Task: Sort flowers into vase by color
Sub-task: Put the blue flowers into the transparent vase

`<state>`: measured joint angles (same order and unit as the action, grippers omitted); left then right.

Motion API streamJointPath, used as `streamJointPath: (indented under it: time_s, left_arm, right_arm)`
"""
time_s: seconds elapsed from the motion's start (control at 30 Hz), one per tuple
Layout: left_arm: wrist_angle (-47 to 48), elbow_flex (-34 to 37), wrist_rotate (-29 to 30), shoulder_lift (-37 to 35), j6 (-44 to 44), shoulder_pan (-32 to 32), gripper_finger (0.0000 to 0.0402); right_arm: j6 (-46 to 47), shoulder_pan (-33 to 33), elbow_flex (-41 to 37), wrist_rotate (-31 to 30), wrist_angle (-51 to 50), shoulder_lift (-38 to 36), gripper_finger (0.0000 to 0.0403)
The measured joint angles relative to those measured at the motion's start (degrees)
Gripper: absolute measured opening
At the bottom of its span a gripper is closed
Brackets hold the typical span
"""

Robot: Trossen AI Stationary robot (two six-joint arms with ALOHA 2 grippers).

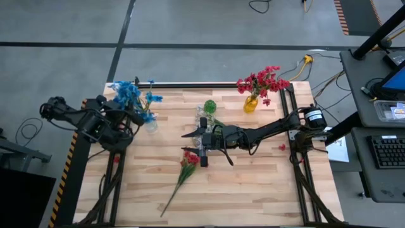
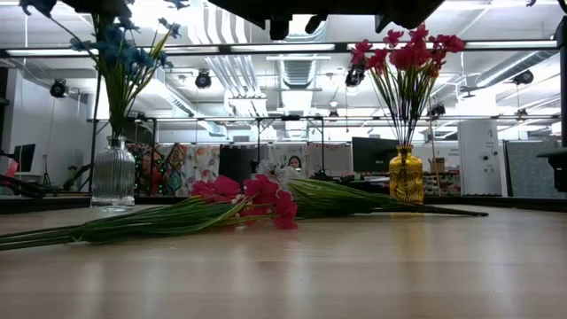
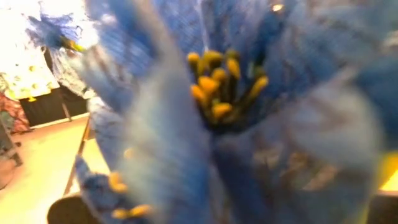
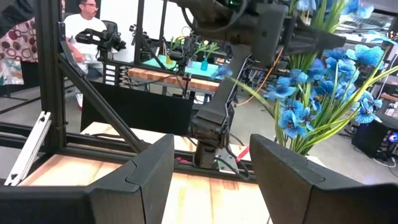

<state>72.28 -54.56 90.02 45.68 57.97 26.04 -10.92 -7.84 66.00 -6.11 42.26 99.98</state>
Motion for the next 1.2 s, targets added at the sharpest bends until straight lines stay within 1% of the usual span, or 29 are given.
streamJointPath:
  time_s: [0.33,0.6,0.77,0.9,1.03,1.07,1.2]
  left_arm:
    - [-0.03,3.25,0.00,-1.15,3.95,-4.03,0.0001]
    - [-1.12,2.85,-0.02,-1.17,5.63,-4.58,0.0001]
    - [-1.30,2.03,-0.04,-1.34,4.71,-4.56,0.0001]
    - [-1.29,-0.52,-0.07,-1.58,2.92,-4.55,0.0001]
    - [-1.63,-5.41,-1.15,-1.12,-3.07,-4.32,0.0001]
    - [-1.67,-6.81,-2.13,-1.07,-4.86,-4.32,0.0001]
    - [-1.76,-12.34,-9.07,-0.44,-10.39,-3.50,0.0001]
  right_arm:
    - [-0.17,0.00,0.00,0.00,0.24,0.00,0.0203]
    - [-0.22,0.00,0.00,0.00,0.51,0.00,0.0203]
    - [-0.22,0.00,0.00,0.00,0.52,0.00,0.0203]
    - [-0.57,0.00,0.00,0.00,0.58,0.00,0.0203]
    - [-0.98,0.00,0.00,0.00,0.90,0.00,0.0203]
    - [-0.98,0.00,0.00,0.00,0.90,0.00,0.0203]
    - [-0.74,0.00,0.00,0.00,0.70,0.00,0.0203]
